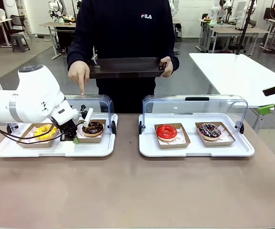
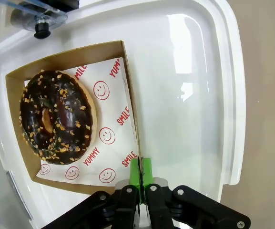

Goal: Provide the desired donut to the person.
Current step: Pick up and lift the Paper togo box containing the Donut pointed at by the person.

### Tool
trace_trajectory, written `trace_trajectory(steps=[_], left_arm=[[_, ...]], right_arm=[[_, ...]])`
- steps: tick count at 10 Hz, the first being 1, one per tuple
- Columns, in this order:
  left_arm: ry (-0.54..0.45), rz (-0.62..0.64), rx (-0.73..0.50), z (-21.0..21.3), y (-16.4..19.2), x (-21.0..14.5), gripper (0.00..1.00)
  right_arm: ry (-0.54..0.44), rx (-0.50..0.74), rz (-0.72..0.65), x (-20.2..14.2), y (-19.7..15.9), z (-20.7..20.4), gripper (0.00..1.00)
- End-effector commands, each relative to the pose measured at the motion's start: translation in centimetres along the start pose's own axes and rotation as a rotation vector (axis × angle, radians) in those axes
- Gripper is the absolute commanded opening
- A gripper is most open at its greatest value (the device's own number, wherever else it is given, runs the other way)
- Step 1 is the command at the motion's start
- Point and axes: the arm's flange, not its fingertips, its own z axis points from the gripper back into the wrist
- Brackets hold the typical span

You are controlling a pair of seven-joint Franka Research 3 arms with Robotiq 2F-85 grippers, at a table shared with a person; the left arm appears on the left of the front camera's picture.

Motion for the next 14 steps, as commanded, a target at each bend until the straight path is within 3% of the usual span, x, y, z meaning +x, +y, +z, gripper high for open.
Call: trace_trajectory(steps=[1, 7, 12, 14], left_arm=[[0.002, -0.033, 0.006, 0.7, -0.9, 0.4, 0.00], [0.077, -0.081, 0.017, 8.3, -10.2, 2.7, 0.00], [0.034, -0.074, 0.182, 17.8, -18.2, 3.1, 0.00], [0.024, -0.074, 0.232, 21.4, -18.4, 2.7, 0.00]], right_arm=[[-0.020, 0.008, -0.001, 0.0, -0.1, -0.3, 1.00], [-0.020, 0.008, -0.001, 0.0, -0.1, -0.3, 1.00], [-0.020, 0.008, -0.001, 0.0, -0.1, -0.3, 1.00], [-0.020, 0.008, -0.001, 0.0, -0.1, -0.3, 1.00]])
